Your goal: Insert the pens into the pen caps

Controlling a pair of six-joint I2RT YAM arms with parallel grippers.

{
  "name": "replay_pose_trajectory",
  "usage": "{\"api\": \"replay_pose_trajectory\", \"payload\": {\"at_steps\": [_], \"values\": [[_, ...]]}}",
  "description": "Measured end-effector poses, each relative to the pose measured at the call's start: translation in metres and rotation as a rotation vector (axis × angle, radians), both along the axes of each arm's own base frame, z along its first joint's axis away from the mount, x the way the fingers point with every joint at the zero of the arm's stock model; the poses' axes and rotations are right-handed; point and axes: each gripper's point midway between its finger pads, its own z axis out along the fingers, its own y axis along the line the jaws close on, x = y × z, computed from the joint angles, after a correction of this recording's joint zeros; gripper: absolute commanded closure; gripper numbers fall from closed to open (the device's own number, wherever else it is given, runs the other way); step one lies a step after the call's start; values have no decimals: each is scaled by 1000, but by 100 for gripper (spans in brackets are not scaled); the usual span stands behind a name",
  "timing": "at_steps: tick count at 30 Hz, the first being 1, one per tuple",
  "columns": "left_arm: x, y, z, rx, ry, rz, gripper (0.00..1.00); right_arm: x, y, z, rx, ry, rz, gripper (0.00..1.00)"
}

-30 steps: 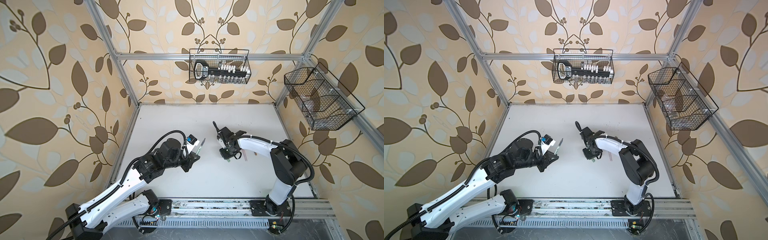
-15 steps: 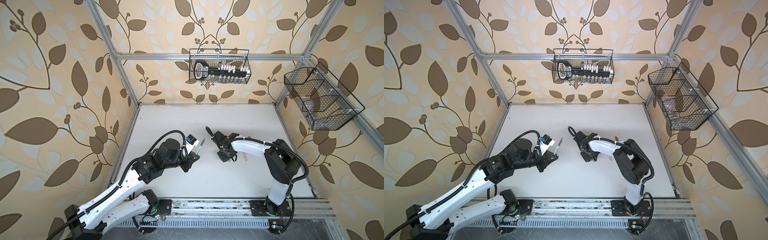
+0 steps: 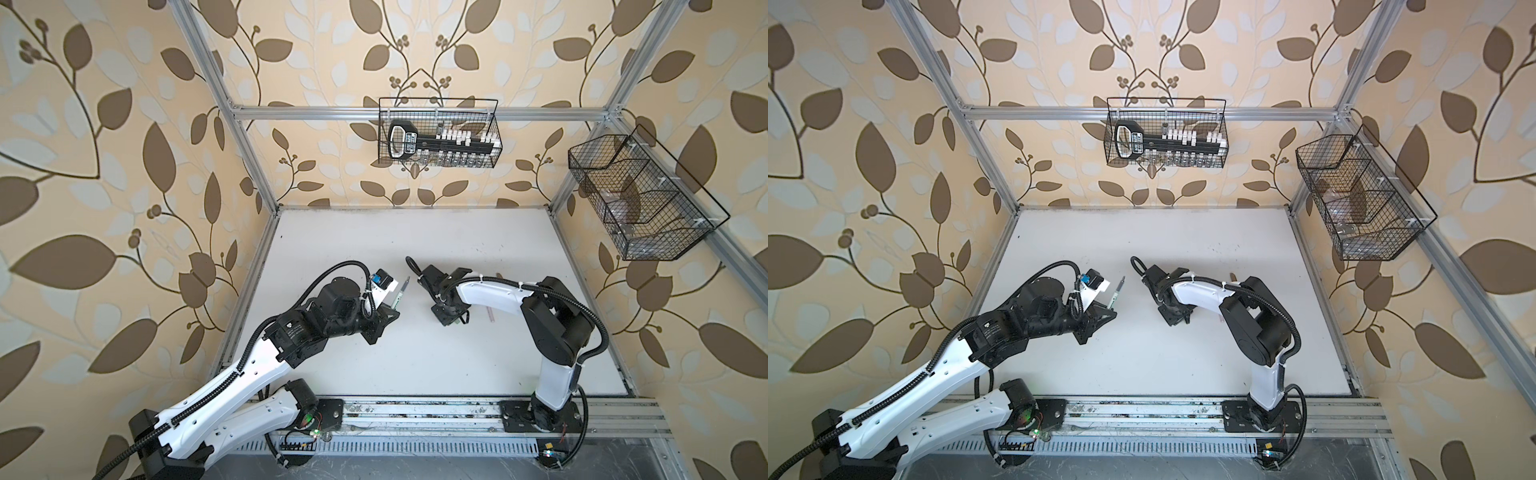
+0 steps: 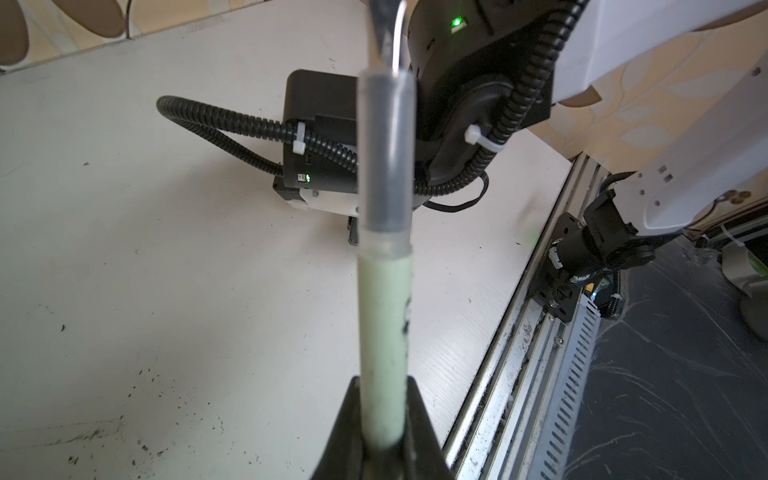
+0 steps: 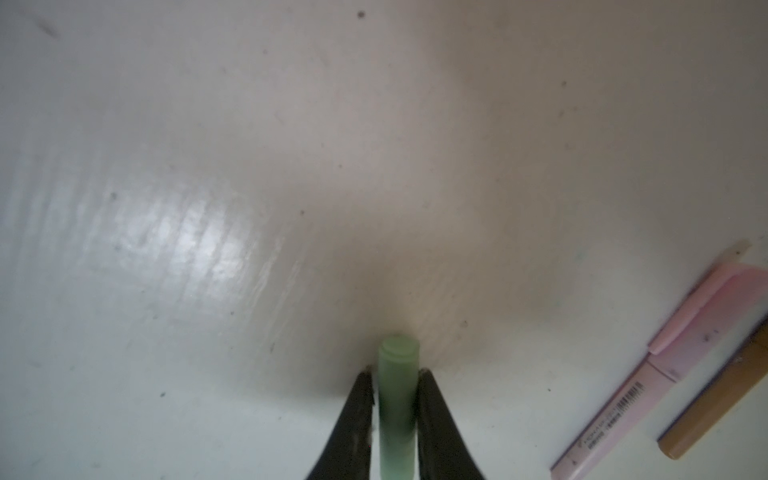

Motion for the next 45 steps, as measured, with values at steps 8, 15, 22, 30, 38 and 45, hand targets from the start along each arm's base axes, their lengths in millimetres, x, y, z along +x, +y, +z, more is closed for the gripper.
{"api": "replay_pose_trajectory", "payload": {"at_steps": [8, 15, 22, 30, 38, 45], "values": [[0, 0, 0, 0, 0, 0, 100, 1, 0, 0, 3, 5, 8, 74], [0, 0, 0, 0, 0, 0, 100, 2, -1, -1, 30, 27, -6, 75], [0, 0, 0, 0, 0, 0, 100, 3, -3, -2, 68, 56, -19, 75], [0, 0, 0, 0, 0, 0, 100, 6, -5, -2, 106, 81, -33, 72], [0, 0, 0, 0, 0, 0, 100, 12, -13, -2, 147, 104, -65, 69], [0, 0, 0, 0, 0, 0, 100, 16, -17, -3, 176, 116, -81, 72]]}}
